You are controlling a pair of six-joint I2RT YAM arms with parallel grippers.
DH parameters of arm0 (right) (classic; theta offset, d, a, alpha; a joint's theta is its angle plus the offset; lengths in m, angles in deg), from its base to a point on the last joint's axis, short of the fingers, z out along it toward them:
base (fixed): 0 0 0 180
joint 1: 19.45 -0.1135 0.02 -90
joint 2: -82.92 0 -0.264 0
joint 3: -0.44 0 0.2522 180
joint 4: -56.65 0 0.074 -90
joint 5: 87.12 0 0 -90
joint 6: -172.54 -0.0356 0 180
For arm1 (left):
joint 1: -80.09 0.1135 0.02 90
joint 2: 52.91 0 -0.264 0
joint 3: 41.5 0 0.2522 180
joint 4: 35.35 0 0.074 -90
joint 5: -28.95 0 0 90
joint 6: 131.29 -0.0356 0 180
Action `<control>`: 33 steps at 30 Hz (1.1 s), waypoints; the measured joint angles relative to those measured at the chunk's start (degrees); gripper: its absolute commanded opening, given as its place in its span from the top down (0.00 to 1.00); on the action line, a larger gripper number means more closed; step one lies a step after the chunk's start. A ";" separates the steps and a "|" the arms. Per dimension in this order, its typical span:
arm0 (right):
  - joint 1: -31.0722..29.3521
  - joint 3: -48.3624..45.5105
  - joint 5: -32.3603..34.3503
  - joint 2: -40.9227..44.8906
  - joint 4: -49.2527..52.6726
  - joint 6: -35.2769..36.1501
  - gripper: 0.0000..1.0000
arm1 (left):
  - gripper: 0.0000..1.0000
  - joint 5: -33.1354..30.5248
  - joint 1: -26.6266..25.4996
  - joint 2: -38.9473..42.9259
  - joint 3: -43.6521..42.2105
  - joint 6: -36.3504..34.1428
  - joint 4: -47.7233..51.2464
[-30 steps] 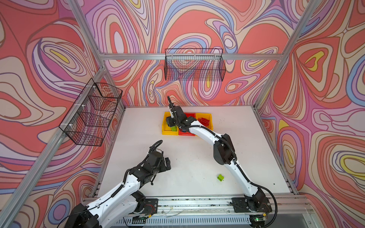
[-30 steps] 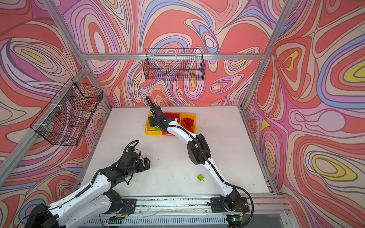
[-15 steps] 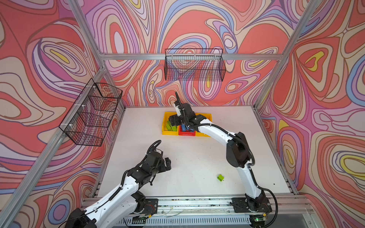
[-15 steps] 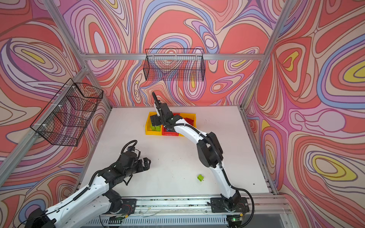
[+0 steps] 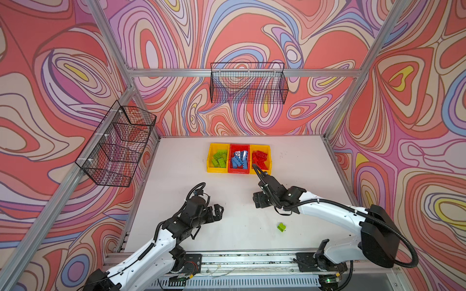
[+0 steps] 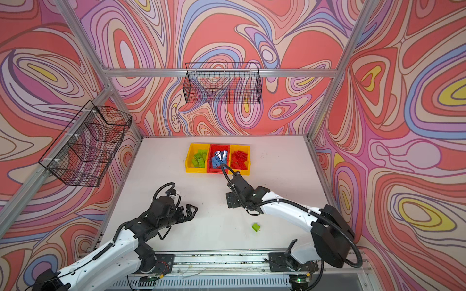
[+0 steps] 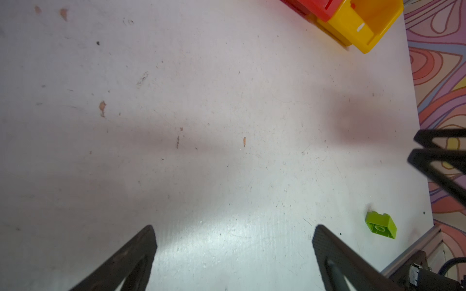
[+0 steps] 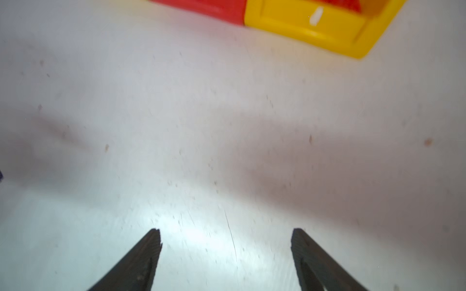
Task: Sort the legos into containers by color
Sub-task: 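Lower the right gripper onto the last lime green brick and grasp it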
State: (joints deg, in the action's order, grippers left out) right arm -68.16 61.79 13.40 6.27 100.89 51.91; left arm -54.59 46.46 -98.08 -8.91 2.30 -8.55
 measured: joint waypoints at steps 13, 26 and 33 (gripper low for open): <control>-10.78 -14.69 3.56 15.91 11.26 -21.31 0.24 | 0.00 -5.01 -14.53 -2.25 1.18 2.12 -2.14; -11.39 -15.69 4.33 12.57 10.58 -23.52 0.41 | 0.00 -7.50 -15.58 -0.46 1.75 2.12 -2.10; -11.39 -15.69 3.96 7.93 7.74 -21.94 0.52 | 0.00 -9.09 -15.58 1.16 1.75 2.12 -1.18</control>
State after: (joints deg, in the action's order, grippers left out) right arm -79.55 46.10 17.36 14.21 108.63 29.97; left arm -63.69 30.87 -96.92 -7.16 4.42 -9.73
